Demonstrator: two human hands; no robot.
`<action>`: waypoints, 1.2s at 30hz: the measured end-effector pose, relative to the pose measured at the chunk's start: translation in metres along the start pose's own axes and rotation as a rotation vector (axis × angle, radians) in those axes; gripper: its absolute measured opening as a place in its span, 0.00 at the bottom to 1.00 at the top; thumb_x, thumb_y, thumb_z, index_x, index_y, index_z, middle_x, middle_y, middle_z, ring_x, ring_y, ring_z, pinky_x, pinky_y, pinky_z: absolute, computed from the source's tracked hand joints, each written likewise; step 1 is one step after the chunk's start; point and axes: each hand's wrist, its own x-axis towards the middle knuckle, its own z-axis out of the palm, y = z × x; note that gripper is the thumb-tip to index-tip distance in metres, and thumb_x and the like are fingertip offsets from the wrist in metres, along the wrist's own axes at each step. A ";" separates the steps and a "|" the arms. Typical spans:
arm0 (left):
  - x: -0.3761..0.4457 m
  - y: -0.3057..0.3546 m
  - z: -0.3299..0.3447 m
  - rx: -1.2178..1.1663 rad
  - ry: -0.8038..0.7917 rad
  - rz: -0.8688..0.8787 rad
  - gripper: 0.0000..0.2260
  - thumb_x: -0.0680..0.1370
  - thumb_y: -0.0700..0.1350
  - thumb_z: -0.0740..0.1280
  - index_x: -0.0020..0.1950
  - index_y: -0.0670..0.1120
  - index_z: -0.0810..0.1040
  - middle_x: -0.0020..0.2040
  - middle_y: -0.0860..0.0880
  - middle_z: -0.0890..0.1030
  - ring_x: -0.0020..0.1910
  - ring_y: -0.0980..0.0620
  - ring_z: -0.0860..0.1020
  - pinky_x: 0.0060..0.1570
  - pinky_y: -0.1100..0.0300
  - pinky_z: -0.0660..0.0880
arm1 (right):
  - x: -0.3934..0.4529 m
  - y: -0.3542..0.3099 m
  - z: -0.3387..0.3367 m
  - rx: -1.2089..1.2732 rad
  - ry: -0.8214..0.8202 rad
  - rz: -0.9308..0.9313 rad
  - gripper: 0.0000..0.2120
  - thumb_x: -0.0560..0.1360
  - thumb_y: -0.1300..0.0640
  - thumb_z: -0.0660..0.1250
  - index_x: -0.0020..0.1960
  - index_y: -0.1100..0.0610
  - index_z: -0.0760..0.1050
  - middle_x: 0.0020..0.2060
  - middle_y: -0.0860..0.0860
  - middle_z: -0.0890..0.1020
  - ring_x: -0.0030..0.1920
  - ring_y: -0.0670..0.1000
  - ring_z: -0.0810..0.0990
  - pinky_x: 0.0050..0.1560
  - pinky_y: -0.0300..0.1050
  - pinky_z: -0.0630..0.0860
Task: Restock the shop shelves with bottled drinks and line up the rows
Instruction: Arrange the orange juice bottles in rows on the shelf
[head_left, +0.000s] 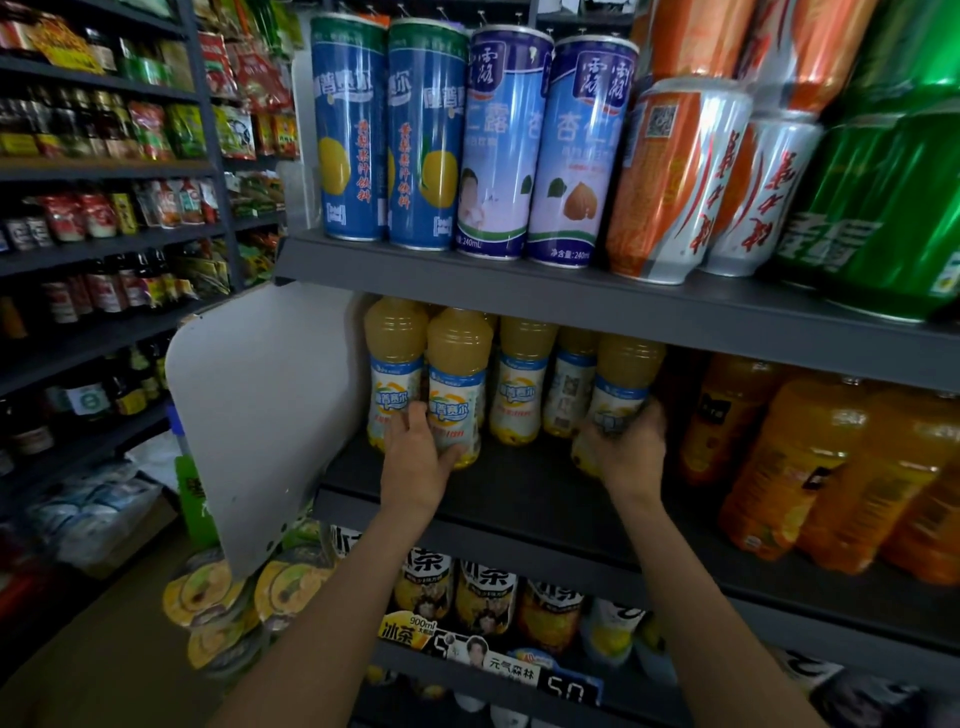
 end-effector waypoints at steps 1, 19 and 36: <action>0.000 0.000 0.000 0.001 -0.003 -0.008 0.28 0.71 0.43 0.72 0.67 0.40 0.63 0.64 0.39 0.67 0.65 0.42 0.66 0.63 0.50 0.67 | 0.002 0.004 -0.001 0.011 -0.073 0.029 0.29 0.70 0.61 0.73 0.66 0.65 0.64 0.63 0.61 0.72 0.65 0.59 0.71 0.60 0.49 0.70; -0.002 0.001 0.002 -0.006 0.013 0.004 0.28 0.71 0.42 0.72 0.66 0.39 0.64 0.65 0.38 0.67 0.65 0.41 0.67 0.64 0.49 0.68 | -0.047 -0.038 0.055 -0.105 -0.221 -0.094 0.29 0.69 0.55 0.73 0.63 0.63 0.63 0.61 0.59 0.71 0.64 0.57 0.69 0.62 0.52 0.71; -0.002 0.007 -0.003 0.128 -0.014 0.012 0.26 0.73 0.44 0.70 0.67 0.40 0.64 0.65 0.40 0.67 0.66 0.42 0.66 0.64 0.49 0.67 | -0.048 -0.026 0.048 -0.172 -0.291 -0.059 0.32 0.68 0.51 0.74 0.65 0.62 0.63 0.62 0.59 0.72 0.64 0.56 0.69 0.60 0.49 0.71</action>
